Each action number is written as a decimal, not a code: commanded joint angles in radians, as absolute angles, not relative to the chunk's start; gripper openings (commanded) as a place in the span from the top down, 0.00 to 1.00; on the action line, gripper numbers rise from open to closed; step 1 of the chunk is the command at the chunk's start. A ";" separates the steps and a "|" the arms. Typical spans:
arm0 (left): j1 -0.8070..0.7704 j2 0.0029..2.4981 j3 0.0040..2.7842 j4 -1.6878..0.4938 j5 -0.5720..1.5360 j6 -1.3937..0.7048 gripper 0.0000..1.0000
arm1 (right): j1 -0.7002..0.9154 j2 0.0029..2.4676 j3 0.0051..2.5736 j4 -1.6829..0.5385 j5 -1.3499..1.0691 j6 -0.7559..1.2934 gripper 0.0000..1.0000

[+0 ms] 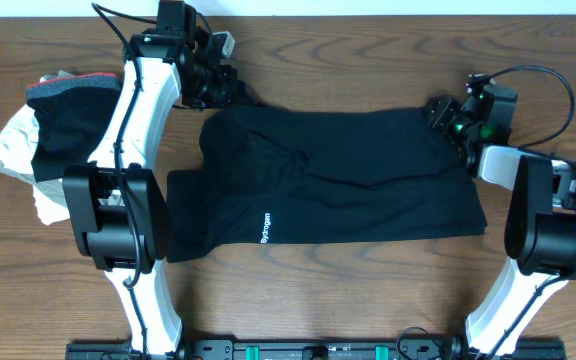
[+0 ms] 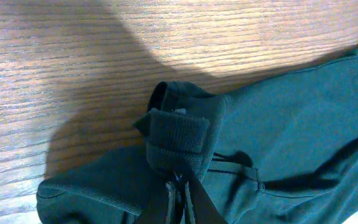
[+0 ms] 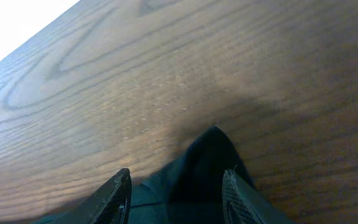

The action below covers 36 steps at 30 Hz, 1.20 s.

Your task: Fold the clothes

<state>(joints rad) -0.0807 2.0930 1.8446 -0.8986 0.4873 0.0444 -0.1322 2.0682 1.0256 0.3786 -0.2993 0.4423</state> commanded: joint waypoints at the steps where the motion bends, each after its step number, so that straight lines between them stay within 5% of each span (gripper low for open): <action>1: -0.085 2.089 1.857 -0.904 0.487 0.036 0.94 | -0.115 2.116 1.029 0.401 -0.284 0.490 0.56; 8: -0.085 2.089 1.857 -0.904 0.486 0.036 0.94 | -0.111 2.137 1.030 0.440 -0.284 0.512 0.62; 14: -0.085 2.089 1.857 -0.905 0.486 0.036 0.94 | -0.111 2.136 1.034 0.440 -0.296 0.511 0.98; 23: -0.084 2.089 1.857 -0.918 0.486 0.036 0.94 | -0.114 2.107 1.084 0.403 -0.420 0.512 0.99; 36: -0.075 2.085 1.857 -1.014 0.427 0.035 0.94 | -0.245 1.867 1.111 0.031 -0.420 0.472 0.99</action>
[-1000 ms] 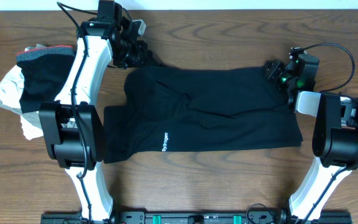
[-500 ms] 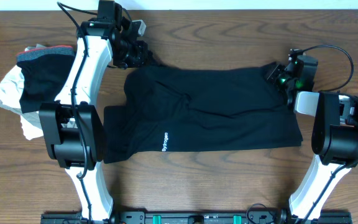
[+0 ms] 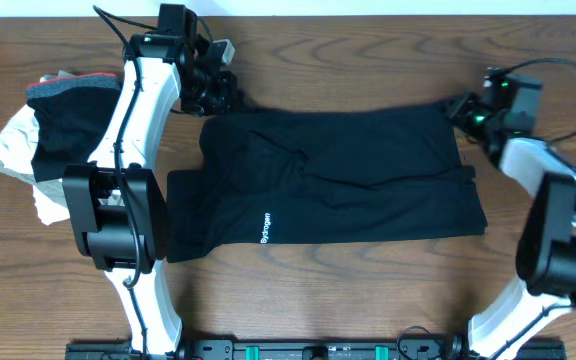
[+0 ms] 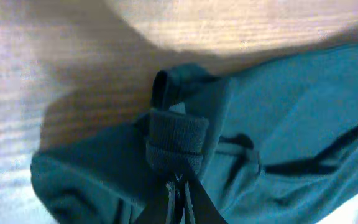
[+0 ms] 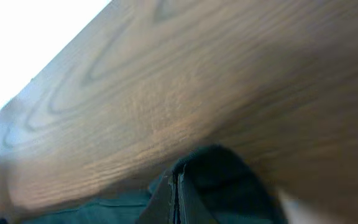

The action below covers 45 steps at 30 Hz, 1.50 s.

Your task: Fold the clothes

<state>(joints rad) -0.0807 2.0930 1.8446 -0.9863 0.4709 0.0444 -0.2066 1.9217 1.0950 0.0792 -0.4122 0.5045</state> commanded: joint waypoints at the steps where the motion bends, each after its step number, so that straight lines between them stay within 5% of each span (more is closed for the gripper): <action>1: -0.073 2.083 1.857 -1.029 0.426 0.032 0.94 | -0.256 1.853 1.111 -0.004 -0.420 0.459 0.99; 28: -0.070 2.023 1.855 -1.478 0.300 0.022 0.94 | -0.302 1.736 1.111 -0.648 -0.342 0.167 0.99; 45: -0.070 2.023 1.855 -1.529 0.234 -0.026 0.94 | -0.302 1.736 1.111 -0.720 -0.231 0.132 0.99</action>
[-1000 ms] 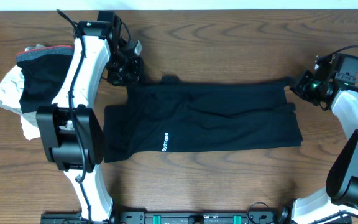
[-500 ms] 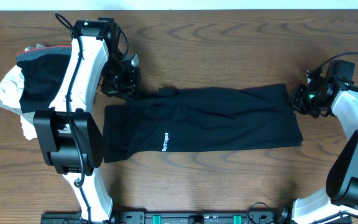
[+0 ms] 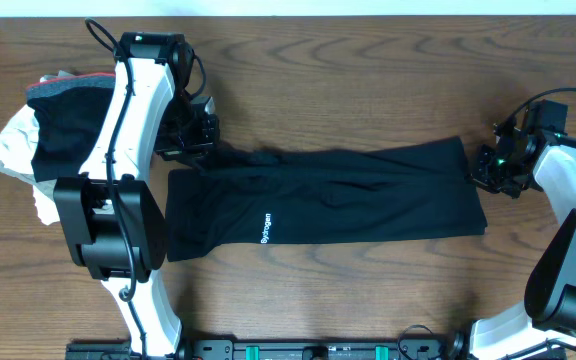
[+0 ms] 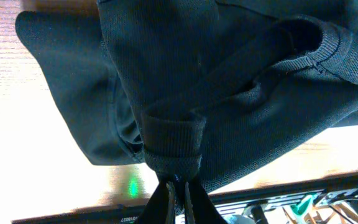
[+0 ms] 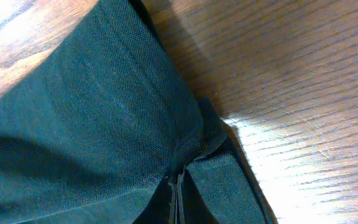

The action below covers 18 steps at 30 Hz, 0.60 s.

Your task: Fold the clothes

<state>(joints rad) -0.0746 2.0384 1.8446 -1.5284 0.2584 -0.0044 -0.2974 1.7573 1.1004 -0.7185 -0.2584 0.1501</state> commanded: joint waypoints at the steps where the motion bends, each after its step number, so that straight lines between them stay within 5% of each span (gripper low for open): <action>1: -0.070 2.022 1.855 -1.513 0.234 -0.036 0.94 | -0.302 1.736 1.111 -0.720 -0.231 0.132 0.99; 11: -0.070 1.875 1.855 -1.251 0.249 -0.055 0.94 | -0.302 1.736 1.111 -0.715 -0.232 0.122 0.99; 18: -0.070 1.814 1.853 -1.330 0.250 -0.055 0.94 | -0.302 1.736 1.111 -0.715 -0.232 0.121 0.99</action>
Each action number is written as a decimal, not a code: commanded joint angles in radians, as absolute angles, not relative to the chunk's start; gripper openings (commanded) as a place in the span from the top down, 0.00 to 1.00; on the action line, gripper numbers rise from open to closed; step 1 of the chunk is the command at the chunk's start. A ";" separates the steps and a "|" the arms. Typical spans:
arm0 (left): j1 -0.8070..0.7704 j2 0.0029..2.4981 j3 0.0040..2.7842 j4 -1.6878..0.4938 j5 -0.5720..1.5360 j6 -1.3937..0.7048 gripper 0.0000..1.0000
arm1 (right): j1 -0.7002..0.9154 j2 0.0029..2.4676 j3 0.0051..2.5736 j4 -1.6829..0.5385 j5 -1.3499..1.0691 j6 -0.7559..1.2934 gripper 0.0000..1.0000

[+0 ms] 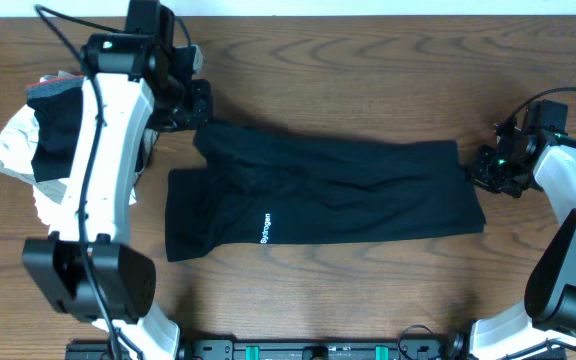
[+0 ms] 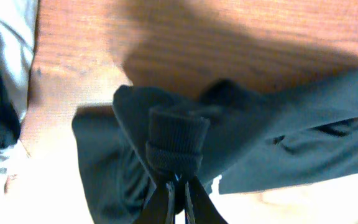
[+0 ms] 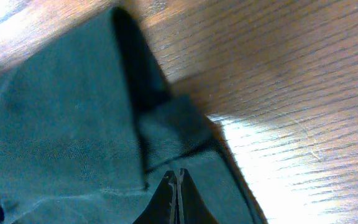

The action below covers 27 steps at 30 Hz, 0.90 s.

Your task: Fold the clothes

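A black garment [image 1: 338,195] with a small white logo [image 1: 265,228] lies stretched left to right on the wooden table [image 1: 368,60]. My left gripper [image 1: 196,112] is at its far left corner, shut on the thick ribbed waistband [image 2: 176,134], which bunches above the fingertips [image 2: 178,183]. At the garment's right end my right gripper [image 1: 478,168] is shut low on the cloth [image 3: 61,118], its closed tips [image 3: 176,176] just inside the right edge. An upper layer's edge lies left of the tips.
A pile of other clothes [image 1: 38,130], white, black and red, sits at the table's left edge beside the left arm. Bare wood shows beyond the garment's far side and near side. The arm bases stand at the near edge.
My left gripper has moved toward the far side with the waistband corner in it, so the garment's left end spreads wider. The right gripper has stayed put; the upper layer has shifted left of its tips.
At first my left gripper held the far left corner while the right stood open around the far right corner. Then the right was shut on that corner. Later both had the far edge down over the near half. Now the left corner is back at the far side.
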<state>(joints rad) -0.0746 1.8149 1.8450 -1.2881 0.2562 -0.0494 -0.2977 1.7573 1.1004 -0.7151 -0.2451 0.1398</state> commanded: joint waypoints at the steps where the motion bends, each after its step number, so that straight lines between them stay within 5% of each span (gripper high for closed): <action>1: -0.070 1.815 1.850 -1.343 0.249 -0.055 0.94 | -0.302 1.736 1.111 -0.715 -0.232 0.121 0.99; 27: -0.115 1.816 1.426 -1.457 0.406 -0.076 0.94 | -0.302 1.736 1.111 -0.715 -0.232 0.117 0.99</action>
